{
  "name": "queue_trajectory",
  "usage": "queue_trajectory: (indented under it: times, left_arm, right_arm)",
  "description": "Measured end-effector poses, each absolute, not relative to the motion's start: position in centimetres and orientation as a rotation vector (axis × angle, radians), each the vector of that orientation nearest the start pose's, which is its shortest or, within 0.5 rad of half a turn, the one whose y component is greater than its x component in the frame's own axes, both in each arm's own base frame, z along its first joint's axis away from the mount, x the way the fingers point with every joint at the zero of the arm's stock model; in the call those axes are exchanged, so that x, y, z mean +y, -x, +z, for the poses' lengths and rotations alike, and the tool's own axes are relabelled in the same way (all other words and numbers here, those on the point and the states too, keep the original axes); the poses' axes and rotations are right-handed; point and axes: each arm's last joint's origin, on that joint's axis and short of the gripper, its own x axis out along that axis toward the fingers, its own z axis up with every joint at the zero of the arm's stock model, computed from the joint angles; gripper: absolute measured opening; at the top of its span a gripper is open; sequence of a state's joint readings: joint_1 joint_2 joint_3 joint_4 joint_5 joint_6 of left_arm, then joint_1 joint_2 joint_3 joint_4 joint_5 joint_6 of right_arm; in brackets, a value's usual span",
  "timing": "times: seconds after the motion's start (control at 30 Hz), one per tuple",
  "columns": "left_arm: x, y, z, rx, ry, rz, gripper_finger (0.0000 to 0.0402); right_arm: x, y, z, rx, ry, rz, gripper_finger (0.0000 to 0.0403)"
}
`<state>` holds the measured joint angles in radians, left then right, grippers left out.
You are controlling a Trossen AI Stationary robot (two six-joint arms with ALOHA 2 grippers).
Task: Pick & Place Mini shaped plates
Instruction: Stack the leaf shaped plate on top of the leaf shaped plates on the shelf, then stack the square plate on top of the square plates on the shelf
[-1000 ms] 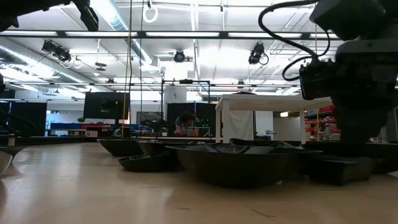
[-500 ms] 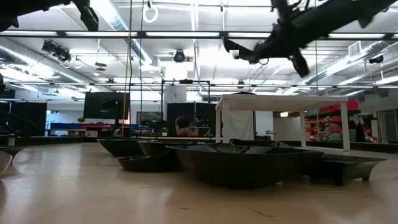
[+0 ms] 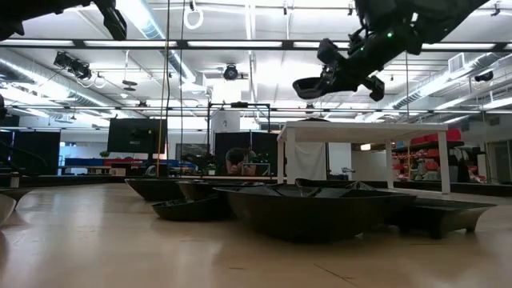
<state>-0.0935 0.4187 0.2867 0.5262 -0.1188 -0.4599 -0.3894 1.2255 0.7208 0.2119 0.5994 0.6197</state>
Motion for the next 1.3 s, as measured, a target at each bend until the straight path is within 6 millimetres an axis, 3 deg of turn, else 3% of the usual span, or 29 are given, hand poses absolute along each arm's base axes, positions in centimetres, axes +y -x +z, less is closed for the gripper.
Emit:
queue_trajectory:
  times: [0.23, 0.5, 0.9, 1.13, 1.3]
  left_arm:
    - [-0.8, -11.8, 27.5, -0.392, 0.496, -0.066, 0.0042]
    - [-0.8, -11.8, 27.5, -0.392, 0.496, -0.066, 0.0042]
    - [-0.8, -11.8, 27.5, -0.392, 0.496, -0.066, 0.0042]
    - [-0.8, -11.8, 27.5, -0.392, 0.496, -0.066, 0.0042]
    - [-0.8, -11.8, 27.5, -0.392, 0.496, -0.065, 0.0042]
  right_arm:
    - [-13.0, -23.9, 24.5, 0.058, -0.586, -1.019, 0.0002]
    - [-13.6, -23.6, 24.1, 0.085, -0.592, -1.039, 0.0006]
    - [-13.7, -23.5, 24.0, 0.126, -0.54, -1.04, 0.0087]
    - [-13.4, -22.9, 25.8, 0.106, -0.398, -0.978, 0.0131]
    - [-11.0, -23.6, 27.8, 0.058, -0.313, -0.718, 0.0128]
